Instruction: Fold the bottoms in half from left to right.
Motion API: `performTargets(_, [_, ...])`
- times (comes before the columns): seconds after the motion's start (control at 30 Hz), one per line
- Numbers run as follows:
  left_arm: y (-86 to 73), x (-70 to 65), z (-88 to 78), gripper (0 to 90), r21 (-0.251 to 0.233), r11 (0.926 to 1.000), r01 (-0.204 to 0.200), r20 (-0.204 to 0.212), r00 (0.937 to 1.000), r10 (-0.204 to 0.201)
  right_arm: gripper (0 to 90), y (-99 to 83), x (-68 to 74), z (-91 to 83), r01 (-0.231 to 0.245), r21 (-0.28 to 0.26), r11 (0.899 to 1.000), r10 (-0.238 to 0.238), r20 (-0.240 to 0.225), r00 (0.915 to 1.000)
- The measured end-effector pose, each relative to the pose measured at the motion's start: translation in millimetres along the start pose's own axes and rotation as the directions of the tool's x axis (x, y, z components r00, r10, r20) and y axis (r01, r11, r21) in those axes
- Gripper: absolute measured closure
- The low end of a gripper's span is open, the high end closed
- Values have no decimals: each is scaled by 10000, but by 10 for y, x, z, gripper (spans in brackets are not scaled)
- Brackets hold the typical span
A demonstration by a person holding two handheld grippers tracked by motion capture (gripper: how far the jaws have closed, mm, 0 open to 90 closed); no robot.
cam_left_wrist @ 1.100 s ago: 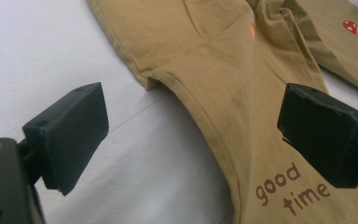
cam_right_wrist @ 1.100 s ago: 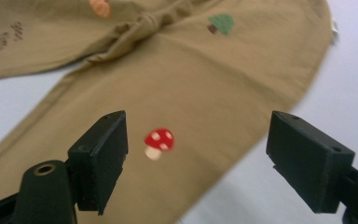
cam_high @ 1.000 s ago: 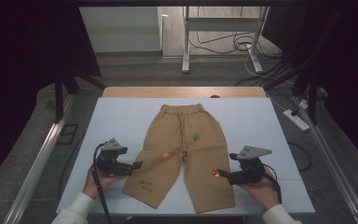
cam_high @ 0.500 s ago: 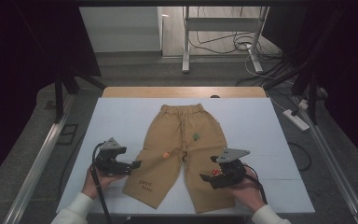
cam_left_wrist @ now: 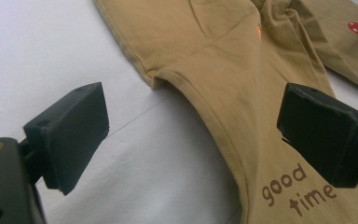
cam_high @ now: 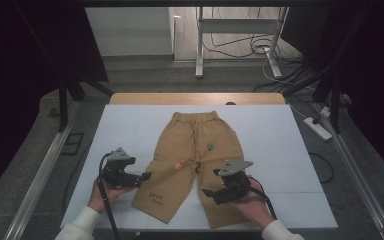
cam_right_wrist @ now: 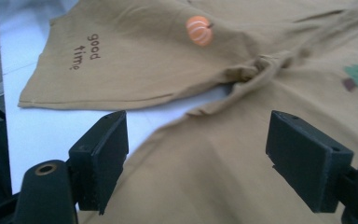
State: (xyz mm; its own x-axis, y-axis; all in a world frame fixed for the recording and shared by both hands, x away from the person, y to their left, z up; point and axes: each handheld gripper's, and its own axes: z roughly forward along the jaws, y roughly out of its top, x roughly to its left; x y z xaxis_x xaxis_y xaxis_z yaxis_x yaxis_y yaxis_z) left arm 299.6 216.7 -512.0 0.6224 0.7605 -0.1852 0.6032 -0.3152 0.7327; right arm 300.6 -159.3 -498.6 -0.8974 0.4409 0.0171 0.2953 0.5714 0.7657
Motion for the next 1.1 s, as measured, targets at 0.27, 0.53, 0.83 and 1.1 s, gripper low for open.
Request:
performTargets(0.27, [14,21,9,95,-13,10000,38,-35,10000,-38,214,71,109,151,239,150,9996,-234,-366,9991])
performTargets(0.53, [16,26,17,95,-34,10000,62,-71,10000,-62,214,148,219,289,486,227,9986,-469,-717,9963])
performTargets(0.83, [9,54,-2,97,-102,9999,124,-132,9998,-125,214,304,377,511,855,240,9960,-820,-1210,9893])
performTargets(1.1, [22,66,14,98,-172,9996,209,-151,9997,-211,214,382,489,664,1115,301,9933,-1057,-1530,9826])
